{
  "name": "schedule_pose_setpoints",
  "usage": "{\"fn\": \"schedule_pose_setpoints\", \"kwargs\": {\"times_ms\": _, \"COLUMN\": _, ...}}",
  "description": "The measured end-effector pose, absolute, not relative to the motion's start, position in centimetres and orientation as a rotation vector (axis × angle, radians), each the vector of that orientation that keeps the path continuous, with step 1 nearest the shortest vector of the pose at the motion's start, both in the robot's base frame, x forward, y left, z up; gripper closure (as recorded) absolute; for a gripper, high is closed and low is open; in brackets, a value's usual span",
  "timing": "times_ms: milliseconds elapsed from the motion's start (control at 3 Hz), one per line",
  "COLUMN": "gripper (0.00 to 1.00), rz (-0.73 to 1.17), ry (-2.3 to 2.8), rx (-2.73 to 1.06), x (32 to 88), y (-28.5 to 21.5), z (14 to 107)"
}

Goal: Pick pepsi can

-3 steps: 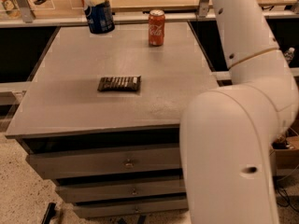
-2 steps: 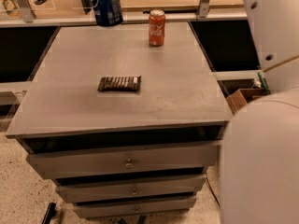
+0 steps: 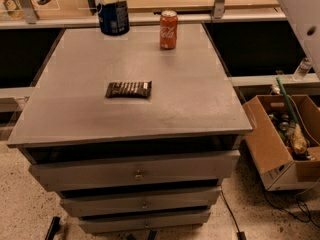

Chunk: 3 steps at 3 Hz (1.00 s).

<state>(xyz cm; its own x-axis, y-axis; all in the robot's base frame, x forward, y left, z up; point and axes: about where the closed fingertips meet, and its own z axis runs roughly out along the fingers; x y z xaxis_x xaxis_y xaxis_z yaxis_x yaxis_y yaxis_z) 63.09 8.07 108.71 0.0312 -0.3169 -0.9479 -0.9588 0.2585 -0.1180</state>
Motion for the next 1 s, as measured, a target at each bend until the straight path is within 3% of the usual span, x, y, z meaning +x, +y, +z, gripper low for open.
{"fn": "schedule_pose_setpoints", "kwargs": {"times_ms": 1000, "gripper": 1.00, "rz": 0.657, "ry": 1.575, "rx": -1.061, "x": 68.6, "y": 13.7, "z": 95.4}}
